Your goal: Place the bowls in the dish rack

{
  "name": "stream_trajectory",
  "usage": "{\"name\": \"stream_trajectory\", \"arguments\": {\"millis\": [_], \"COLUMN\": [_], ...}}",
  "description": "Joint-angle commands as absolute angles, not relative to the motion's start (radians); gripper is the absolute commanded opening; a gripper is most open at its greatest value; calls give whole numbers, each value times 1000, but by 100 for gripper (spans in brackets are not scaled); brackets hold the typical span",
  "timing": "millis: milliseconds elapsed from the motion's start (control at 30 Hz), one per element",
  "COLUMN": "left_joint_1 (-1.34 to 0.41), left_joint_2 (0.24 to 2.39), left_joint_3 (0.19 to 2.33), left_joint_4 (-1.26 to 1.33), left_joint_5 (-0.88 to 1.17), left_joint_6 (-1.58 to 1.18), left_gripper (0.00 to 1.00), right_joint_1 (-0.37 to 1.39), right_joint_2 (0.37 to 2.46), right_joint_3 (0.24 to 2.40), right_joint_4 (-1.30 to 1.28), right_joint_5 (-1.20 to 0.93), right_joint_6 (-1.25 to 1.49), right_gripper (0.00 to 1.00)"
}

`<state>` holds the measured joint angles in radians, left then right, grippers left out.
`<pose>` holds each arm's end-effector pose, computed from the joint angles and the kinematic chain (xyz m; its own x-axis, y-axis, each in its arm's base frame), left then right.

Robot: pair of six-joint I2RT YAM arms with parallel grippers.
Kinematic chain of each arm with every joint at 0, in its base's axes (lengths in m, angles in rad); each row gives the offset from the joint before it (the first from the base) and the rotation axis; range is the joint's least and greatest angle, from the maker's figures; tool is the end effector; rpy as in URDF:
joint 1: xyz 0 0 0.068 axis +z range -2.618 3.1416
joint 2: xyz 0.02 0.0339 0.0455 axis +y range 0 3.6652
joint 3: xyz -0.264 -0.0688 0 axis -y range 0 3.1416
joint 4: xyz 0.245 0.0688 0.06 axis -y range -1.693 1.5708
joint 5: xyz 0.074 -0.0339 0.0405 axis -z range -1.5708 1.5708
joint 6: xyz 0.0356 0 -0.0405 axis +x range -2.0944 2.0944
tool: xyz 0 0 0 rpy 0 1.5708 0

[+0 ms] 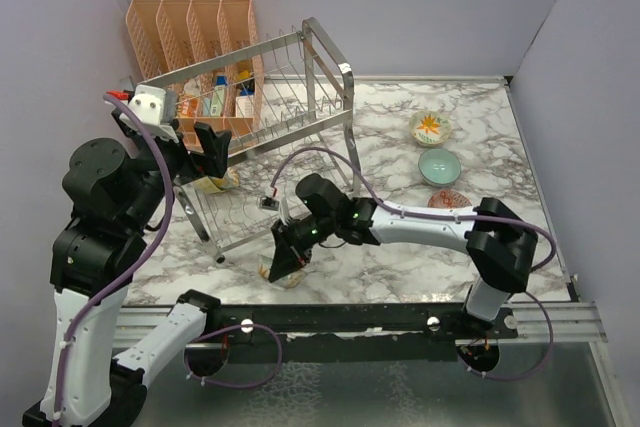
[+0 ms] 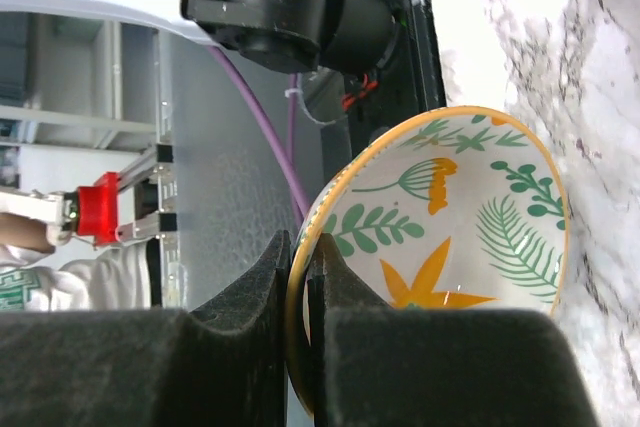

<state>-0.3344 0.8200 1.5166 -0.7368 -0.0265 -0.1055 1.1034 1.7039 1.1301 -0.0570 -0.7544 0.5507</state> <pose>0.0937 -0.0315 0.5053 -0.0697 -0.0872 -0.9937 0.2974 0.9491 -0.1042 0.1468 0.3449 0.2336 -0.6973 -0.5353 -0.4768 -0.6276 0.1346 0.7668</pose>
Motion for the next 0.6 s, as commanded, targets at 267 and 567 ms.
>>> {"name": "stream_trajectory", "arguments": {"millis": [267,567], "left_joint_1": [-337,-337], "left_joint_2": [799,801], "left_joint_3": [1558,1543], "left_joint_4": [-759,-743], "left_joint_5": [-36,-19], "left_joint_6": [-66,-46], "left_gripper": [99,99], "right_joint_1": [948,901], "right_joint_2": [1901,2045], "right_joint_3": [1274,1466], "right_joint_4": [334,319], "right_joint_5": [-1057,-1035], "right_joint_6": [779,800], "right_gripper": [1,1]}}
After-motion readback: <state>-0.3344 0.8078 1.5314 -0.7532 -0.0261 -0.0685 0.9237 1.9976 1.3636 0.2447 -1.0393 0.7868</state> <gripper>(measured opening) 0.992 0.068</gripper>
